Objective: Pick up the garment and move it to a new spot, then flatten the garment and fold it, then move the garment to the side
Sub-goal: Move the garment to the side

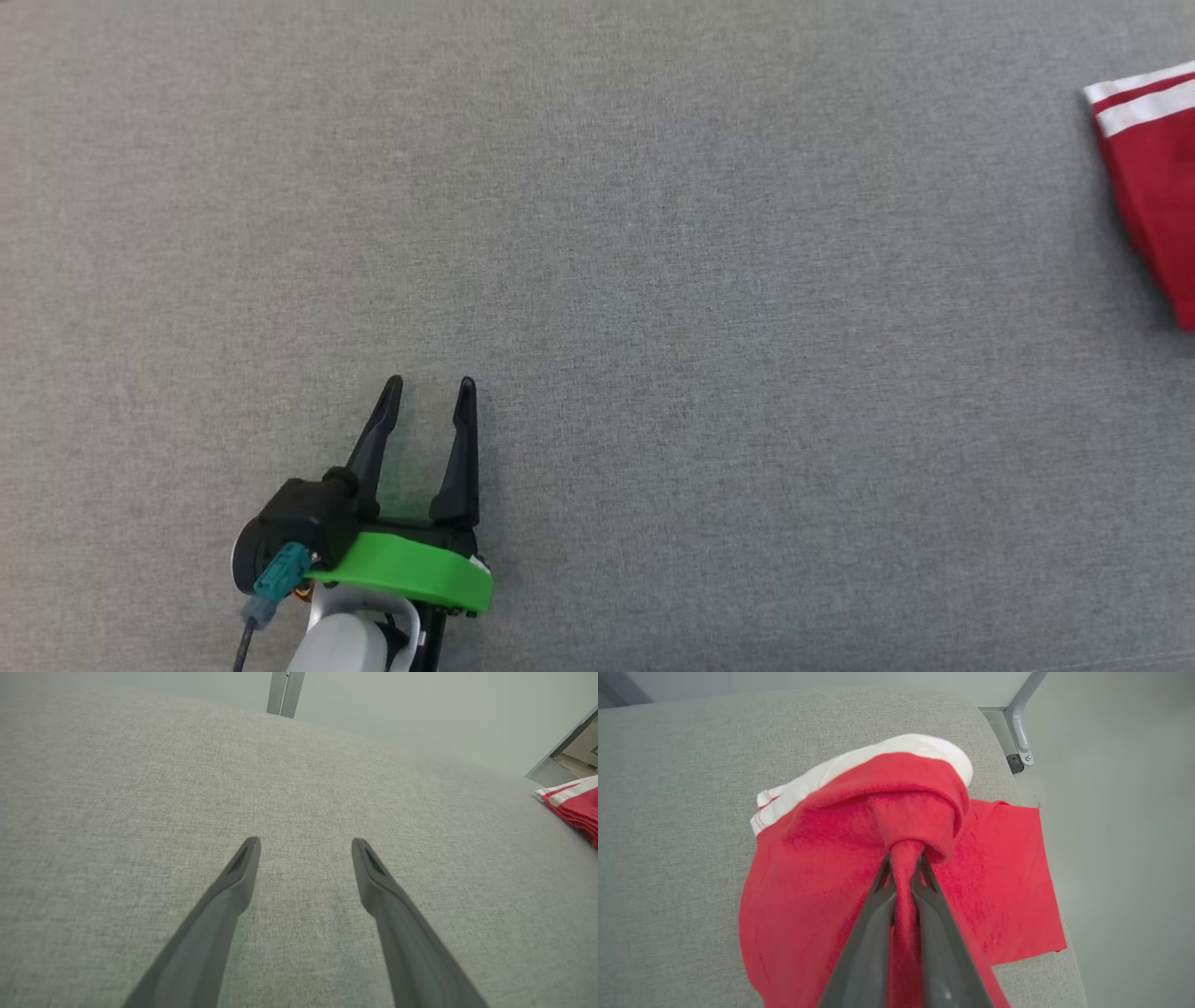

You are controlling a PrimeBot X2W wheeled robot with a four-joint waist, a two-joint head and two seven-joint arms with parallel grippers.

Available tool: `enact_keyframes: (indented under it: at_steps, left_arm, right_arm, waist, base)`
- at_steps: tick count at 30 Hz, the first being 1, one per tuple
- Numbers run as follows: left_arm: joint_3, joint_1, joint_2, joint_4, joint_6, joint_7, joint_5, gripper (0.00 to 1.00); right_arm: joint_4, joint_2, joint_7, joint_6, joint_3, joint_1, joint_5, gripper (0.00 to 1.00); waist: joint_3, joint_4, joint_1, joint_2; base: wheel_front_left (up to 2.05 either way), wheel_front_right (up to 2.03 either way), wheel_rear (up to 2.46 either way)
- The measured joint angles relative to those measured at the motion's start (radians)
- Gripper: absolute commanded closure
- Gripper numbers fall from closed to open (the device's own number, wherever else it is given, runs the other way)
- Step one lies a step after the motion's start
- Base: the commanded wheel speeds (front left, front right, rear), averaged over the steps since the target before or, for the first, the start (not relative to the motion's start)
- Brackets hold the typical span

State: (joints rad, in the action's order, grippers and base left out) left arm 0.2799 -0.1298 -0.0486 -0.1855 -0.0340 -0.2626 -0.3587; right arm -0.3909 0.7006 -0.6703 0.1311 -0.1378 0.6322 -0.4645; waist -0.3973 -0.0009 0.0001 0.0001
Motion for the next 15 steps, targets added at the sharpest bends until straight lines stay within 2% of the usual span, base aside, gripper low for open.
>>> enact_keyframes:
  at_steps: [1, 2, 3, 4, 5, 8, 11, 15]
  left_arm:
    - [-0.001, 0.001, 0.0, -0.002, 0.0, 0.0, -0.005, 0.0]
    - [-0.005, 0.002, 0.0, -0.001, 0.001, 0.0, -0.026, 0.0]
    - [-0.012, 0.002, 0.0, 0.004, 0.003, 0.0, -0.054, 0.0]
    - [-0.018, 0.002, 0.0, 0.006, 0.003, 0.0, -0.071, 0.0]
    - [-0.022, 0.002, 0.0, 0.005, 0.003, 0.0, -0.07, 0.0]
    - [-0.038, 0.005, 0.0, 0.006, 0.009, 0.0, -0.067, 0.0]
    - [-0.059, 0.015, 0.0, 0.001, 0.016, 0.0, -0.053, 0.0]
    - [-0.095, 0.03, 0.0, -0.004, 0.027, 0.0, -0.052, 0.0]
  right_arm:
    - [-0.017, 0.018, 0.002, 0.0, 0.002, 0.004, 0.014, 1.0]
    - [-0.036, 0.038, 0.022, 0.0, 0.003, 0.005, 0.036, 0.93]
    - [-0.063, 0.058, 0.048, 0.0, -0.006, 0.006, 0.065, 0.61]
    - [-0.086, 0.072, 0.062, 0.0, -0.01, 0.007, 0.09, 0.12]
    - [-0.11, 0.087, 0.073, 0.0, -0.012, 0.007, 0.113, 0.0]
    - [-0.18, 0.102, 0.119, 0.0, -0.014, 0.0, 0.157, 0.0]
    - [-0.195, 0.106, 0.177, 0.0, 0.015, -0.025, 0.17, 0.0]
    - [-0.15, 0.074, 0.366, 0.0, -0.014, -0.034, 0.179, 0.0]
  waist:
    - [-0.009, 0.0, 0.0, 0.0]
    - [-0.018, 0.0, 0.0, 0.0]
    - [-0.025, 0.001, 0.0, 0.0]
    - [-0.029, 0.003, 0.0, 0.0]
    - [-0.033, 0.007, 0.0, -0.0001]
    - [-0.031, 0.016, 0.0, 0.0]
    - [-0.015, 0.017, 0.0, 0.0]
    - [0.021, 0.011, 0.0, -0.0001]
  base:
    - [0.0, 0.0, 0.0]
    - [0.0, 0.0, 0.0]
    - [0.0, 0.0, 0.0]
    - [0.0, 0.0, 0.0]
    - [0.0, 0.0, 0.0]
    - [0.0, 0.0, 0.0]
    - [0.0, 0.0, 0.0]
    - [0.0, 0.0, 0.0]
